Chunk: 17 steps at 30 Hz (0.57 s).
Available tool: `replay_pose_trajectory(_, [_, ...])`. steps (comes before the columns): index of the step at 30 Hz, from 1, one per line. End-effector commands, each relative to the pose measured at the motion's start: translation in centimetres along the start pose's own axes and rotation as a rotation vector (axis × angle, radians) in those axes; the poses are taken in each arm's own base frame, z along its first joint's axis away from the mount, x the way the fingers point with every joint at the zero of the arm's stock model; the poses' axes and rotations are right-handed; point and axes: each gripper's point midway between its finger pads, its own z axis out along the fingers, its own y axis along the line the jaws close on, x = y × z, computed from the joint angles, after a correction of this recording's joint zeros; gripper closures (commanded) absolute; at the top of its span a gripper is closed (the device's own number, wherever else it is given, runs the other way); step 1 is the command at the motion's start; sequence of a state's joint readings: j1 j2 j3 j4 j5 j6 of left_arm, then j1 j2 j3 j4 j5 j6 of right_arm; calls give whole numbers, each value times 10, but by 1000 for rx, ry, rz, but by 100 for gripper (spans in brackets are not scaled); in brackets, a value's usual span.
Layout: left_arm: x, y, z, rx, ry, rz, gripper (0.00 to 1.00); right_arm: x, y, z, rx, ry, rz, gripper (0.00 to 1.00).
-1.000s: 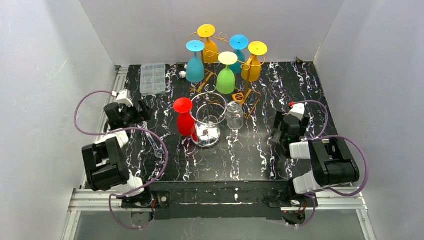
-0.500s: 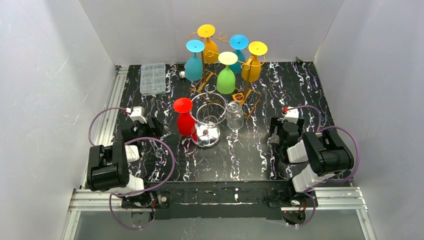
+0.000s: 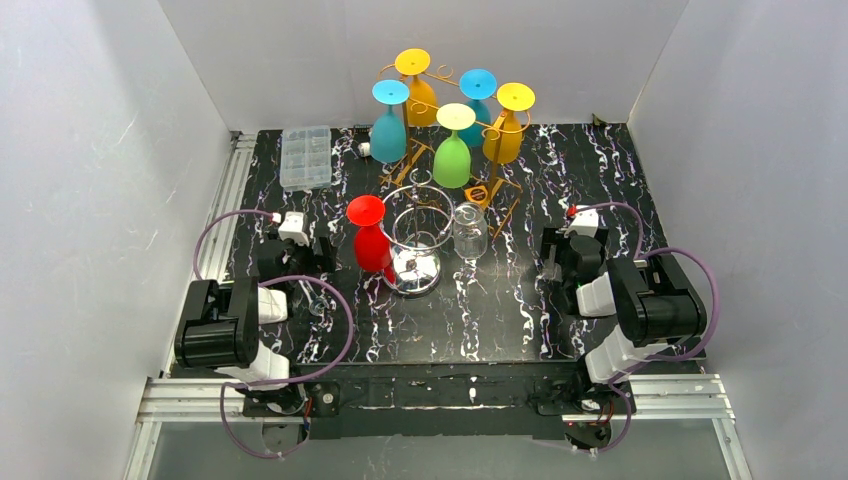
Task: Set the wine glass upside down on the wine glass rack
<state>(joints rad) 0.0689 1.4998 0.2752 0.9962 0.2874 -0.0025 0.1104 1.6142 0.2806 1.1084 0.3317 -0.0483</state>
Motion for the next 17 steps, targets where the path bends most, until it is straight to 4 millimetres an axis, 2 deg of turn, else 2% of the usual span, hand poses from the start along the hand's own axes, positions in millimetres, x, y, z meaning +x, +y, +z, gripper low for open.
replay_pose_trajectory(1, [-19, 5, 2, -24, -60, 40, 1, -18, 2, 2, -15, -72, 28, 2])
replay_pose_trajectory(17, [-19, 6, 3, -25, -58, 41, 1, -16, 2, 1, -11, -65, 25, 2])
